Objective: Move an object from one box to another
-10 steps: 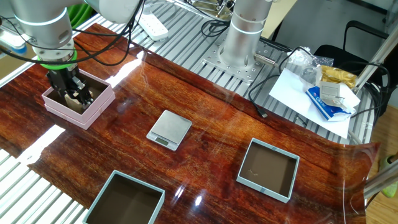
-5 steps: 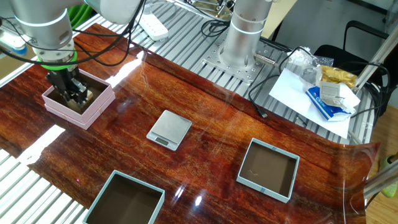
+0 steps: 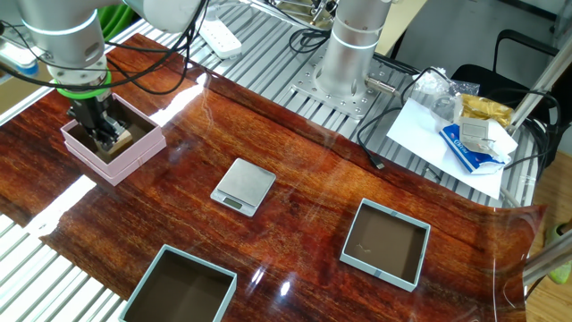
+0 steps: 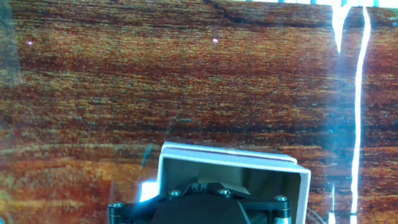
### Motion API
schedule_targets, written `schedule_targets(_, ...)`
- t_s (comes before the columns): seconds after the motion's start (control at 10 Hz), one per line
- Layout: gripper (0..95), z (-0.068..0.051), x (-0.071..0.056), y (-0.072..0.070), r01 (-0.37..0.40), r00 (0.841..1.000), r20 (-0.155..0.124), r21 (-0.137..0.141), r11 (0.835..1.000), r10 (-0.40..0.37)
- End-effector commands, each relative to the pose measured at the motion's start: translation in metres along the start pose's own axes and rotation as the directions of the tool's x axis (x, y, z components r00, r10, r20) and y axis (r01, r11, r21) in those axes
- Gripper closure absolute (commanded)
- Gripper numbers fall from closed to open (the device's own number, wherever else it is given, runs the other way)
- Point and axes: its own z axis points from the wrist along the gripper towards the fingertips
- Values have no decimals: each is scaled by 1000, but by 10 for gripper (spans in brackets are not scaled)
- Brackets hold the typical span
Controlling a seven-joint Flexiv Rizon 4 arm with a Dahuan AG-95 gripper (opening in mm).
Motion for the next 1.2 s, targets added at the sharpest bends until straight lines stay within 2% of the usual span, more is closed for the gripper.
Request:
schedule_targets(0.1,950,0,0,1,-4,1000,-5,-7,1000,4)
schedule_targets(0.3,950,0,0,1,-39,999,-11,-20,999,38)
schedule_targets(0.7,950,0,0,1,-85,996,-16,-20,996,85)
schedule_targets(1.1,950,0,0,1,-95,995,-12,-21,995,95)
schedule_targets(1.2,950,0,0,1,-104,995,-12,-29,994,104)
